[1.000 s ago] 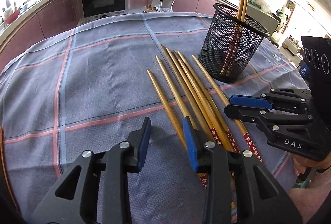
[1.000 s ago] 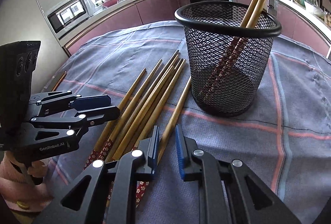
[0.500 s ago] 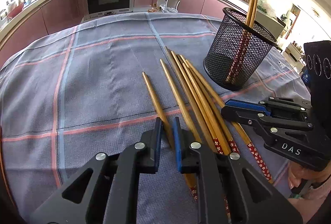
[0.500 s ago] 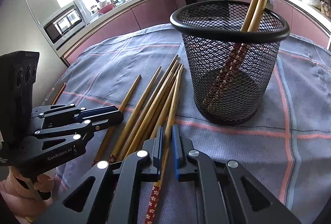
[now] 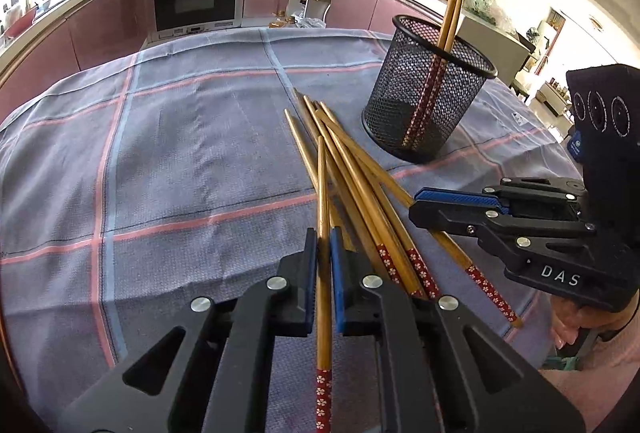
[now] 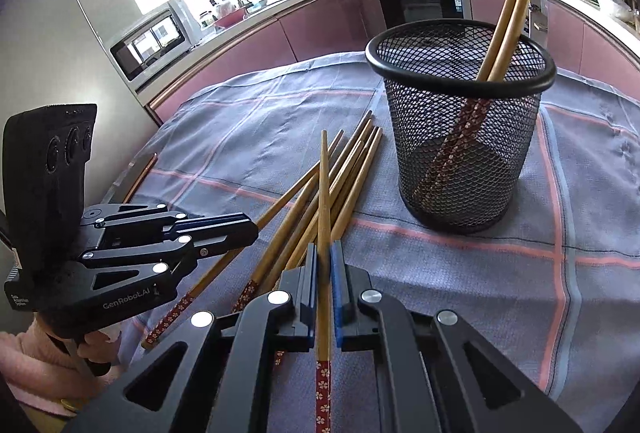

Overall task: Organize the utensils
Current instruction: 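Close the left gripper on a chopstick while the right gripper grasps another, then raise both chopsticks upright and drop them into the mesh cup, opening both grippers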

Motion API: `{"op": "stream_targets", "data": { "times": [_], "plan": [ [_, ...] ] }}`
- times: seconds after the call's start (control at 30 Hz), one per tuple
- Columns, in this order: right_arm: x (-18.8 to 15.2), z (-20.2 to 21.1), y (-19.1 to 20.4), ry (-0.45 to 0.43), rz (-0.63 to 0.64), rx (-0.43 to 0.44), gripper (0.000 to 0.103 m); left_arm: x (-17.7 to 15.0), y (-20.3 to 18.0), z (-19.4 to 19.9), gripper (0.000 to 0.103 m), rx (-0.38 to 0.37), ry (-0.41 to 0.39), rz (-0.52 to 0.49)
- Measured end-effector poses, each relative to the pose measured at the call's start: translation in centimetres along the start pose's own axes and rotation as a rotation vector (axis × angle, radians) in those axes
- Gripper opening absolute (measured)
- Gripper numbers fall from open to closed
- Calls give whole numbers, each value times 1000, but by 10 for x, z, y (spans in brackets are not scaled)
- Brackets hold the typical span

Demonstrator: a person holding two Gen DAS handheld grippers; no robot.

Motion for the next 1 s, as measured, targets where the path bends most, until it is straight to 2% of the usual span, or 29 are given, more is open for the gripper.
{"op": "stream_targets", "data": {
  "times": [0.3,0.43,0.63,1.0],
  "plan": [
    [4,-17,-4,37,-1,-7,9,-1,3,-11,11,-4,25,-37],
    [4,-12,-4,19,0,2,6,3,4,-13,8,17,18,-15],
    [10,24,-4,-82,7,25,6,11,0,8,8,-35,-37,8],
    [36,100,-8,-304,10,38,6,49,-15,79,8,-193,-201,6]
  ]
}}
Point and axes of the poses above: each gripper's, at about its wrist camera, not at the fingertips, and z roughly against the way its jaws point, y to its left, x to its top, the point moved 3 cm from there along -z, roughly the way its jaws point, and after that the axes turned 2 degrees about x, right-handed, at the moved point
